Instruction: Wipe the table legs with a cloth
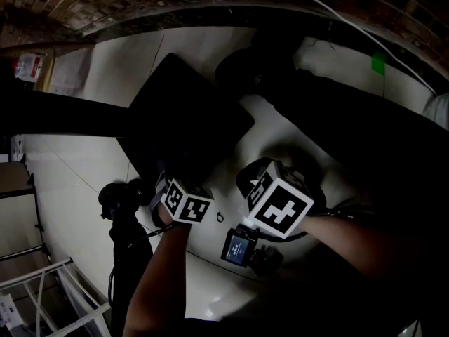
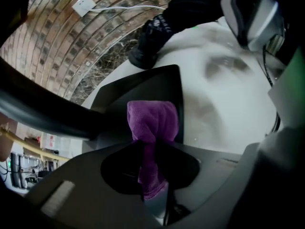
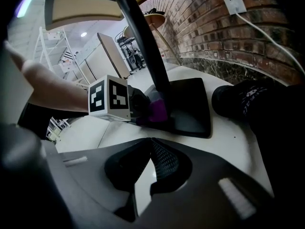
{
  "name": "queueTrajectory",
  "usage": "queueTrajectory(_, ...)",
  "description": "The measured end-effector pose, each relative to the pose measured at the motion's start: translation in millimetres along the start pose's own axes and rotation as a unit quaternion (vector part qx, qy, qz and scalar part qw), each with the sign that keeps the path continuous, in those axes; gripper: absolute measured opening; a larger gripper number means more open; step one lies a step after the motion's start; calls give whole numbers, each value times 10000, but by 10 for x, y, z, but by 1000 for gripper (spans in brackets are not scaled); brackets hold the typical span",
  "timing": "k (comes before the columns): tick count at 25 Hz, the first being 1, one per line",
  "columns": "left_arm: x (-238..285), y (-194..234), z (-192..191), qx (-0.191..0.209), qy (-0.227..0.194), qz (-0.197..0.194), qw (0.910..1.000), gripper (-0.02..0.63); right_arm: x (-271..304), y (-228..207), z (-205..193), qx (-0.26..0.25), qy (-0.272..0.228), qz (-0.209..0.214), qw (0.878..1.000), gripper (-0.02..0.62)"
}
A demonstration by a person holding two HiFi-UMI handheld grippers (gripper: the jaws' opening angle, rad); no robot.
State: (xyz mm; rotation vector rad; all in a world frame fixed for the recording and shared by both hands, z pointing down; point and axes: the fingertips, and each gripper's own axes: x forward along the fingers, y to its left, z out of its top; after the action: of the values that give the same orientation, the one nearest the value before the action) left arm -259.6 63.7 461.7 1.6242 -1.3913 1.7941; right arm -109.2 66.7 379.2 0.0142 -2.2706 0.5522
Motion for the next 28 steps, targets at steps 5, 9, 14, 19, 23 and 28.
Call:
queueTrajectory(5, -17, -262, -7, 128, -90, -248, 9996, 81, 15, 19, -18, -19, 20, 14, 10000, 2)
queueTrajectory(9, -17, -318, -31, -57, -220, -374, 9990, 84, 25, 141, 60, 281, -69, 219, 9993, 2)
queueTrajectory(14, -15, -304, -22, -161, -210, -441, 9987, 92, 75, 305, 102, -40, -88, 371, 9993, 2)
queueTrajectory(19, -17, -143, -22, -355, -315, -341, 9983, 95, 143, 156, 153, 112, -143, 229, 9996, 2)
queueTrajectory(23, 13, 149, 3, -358, -261, -131, 9989, 95, 207, 170, 166, 98, -160, 291, 9994, 2)
queueTrajectory(28, 42, 777, -89, -695, -94, 292, 9971, 95, 237, 286, 132, 96, -167, 513, 9985, 2)
